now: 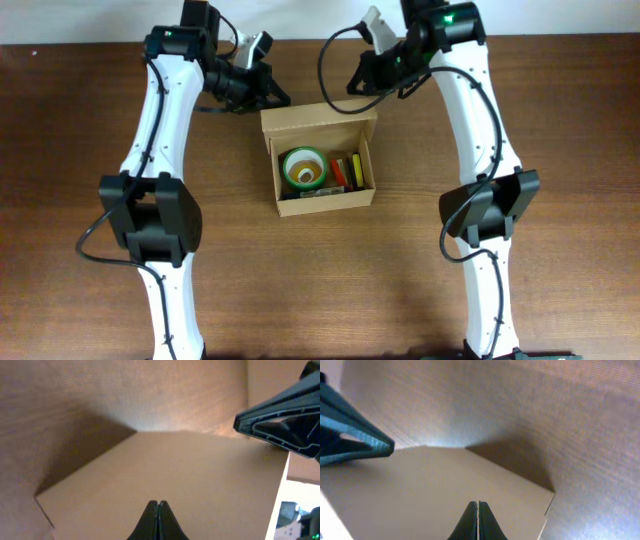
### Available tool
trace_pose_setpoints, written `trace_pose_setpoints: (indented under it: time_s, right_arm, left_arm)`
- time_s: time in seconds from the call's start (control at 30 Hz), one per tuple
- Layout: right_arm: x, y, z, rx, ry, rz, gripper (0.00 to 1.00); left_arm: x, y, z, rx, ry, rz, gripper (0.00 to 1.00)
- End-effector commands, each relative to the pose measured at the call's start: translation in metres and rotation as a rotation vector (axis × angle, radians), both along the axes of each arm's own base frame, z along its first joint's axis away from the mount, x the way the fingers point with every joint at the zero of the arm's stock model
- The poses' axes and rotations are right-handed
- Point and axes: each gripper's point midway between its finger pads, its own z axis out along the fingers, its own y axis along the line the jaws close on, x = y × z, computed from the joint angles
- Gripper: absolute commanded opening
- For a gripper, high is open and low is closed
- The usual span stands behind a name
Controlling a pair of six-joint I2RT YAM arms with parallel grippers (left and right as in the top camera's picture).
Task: Pack container
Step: 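Push the lid forward with both grippers, folding it over the box, then press the lid down onto the box with both grippers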
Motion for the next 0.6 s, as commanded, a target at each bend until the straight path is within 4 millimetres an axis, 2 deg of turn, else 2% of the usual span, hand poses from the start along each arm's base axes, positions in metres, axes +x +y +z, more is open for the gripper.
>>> trace_pose_setpoints:
  time_s: [0.0,0.17,0.27,0.43,0.57]
  right_arm:
    - [-0.008,0.0,0.014,-0.084,-0.059,0.011,0.04]
    - [-0.02,0.007,0.013,-0.16,-0.072,0.049,0.04]
    - [-0.025,0.007,0.024,-0.219,-0.116,0.049,0.04]
    - [-0.033,-0.002,0.04,-0.269,-0.149,0.031,0.04]
    - [-0.047,-0.017,0.044,-0.33,-0.142,0.014,0.04]
  left_arm:
    - [-0.014,-0.001,0.011,0.052,-0.054,-0.067,0.02]
    - [-0.027,-0.001,0.006,0.082,-0.011,-0.095,0.02]
    - [-0.033,0.003,0.003,0.138,0.001,-0.098,0.02]
    - [-0.04,0.015,0.008,0.25,-0.024,-0.092,0.02]
    - [-0.047,0.03,0.021,0.364,-0.068,-0.078,0.02]
